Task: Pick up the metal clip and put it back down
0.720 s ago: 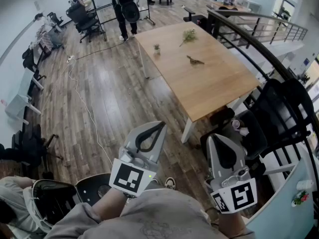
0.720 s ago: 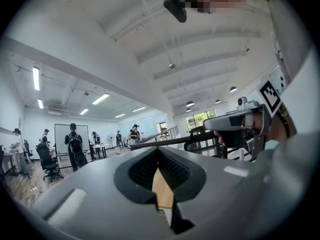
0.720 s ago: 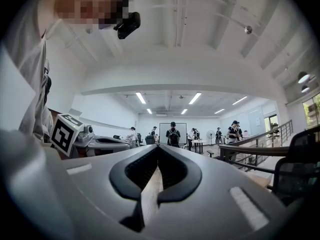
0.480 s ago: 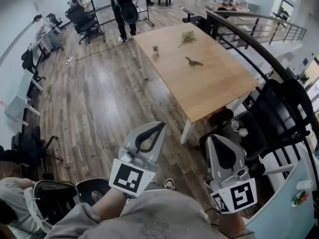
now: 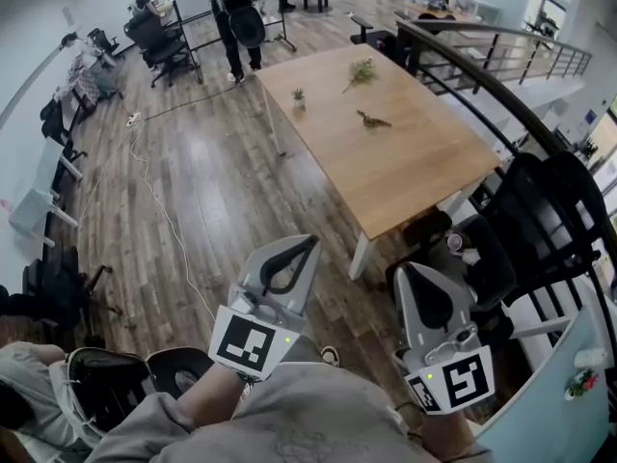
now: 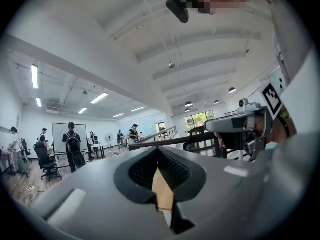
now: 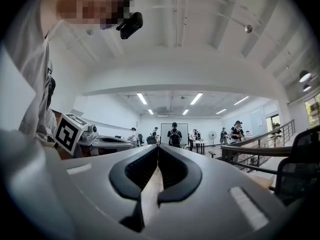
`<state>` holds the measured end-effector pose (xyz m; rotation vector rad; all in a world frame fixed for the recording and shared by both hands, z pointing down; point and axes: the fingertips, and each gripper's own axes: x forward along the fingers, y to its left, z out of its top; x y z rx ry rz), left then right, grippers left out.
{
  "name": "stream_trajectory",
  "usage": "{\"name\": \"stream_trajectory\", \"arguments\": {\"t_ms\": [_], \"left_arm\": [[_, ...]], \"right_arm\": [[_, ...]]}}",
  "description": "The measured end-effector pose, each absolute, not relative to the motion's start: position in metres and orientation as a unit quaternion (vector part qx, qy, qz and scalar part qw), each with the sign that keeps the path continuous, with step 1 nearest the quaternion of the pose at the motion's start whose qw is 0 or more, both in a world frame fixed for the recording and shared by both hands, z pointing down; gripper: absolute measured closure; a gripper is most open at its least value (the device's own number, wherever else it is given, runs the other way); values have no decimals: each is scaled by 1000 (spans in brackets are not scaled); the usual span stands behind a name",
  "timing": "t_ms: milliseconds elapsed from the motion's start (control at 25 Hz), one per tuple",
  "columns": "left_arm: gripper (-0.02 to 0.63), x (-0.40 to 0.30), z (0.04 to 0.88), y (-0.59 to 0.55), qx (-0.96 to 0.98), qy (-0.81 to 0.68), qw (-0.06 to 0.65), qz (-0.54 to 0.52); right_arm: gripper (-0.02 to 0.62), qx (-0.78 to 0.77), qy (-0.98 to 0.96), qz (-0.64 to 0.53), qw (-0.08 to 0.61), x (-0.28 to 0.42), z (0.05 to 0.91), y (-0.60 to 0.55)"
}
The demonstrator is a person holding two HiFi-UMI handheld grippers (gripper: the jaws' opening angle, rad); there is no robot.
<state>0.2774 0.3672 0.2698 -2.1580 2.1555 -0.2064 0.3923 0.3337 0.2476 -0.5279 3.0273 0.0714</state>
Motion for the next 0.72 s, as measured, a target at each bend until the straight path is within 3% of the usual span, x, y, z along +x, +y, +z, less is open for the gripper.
{"name": "stream_trajectory", "arguments": {"t_ms": [120, 200, 280, 720], "left_arm": [[604, 273, 269, 366, -703, 707, 44, -67], [604, 269, 269, 364, -702, 708, 43, -65], [604, 265, 268, 362, -702, 708, 45, -64], [604, 228, 270, 334, -706, 704, 47, -60]], "right_arm": [[563, -180, 982, 20, 50, 392, 244, 331], [438, -185, 981, 19, 59, 390, 242, 326], [396, -192, 979, 23, 58, 388, 241, 321], [394, -203, 978, 24, 42, 348, 249, 290]]}}
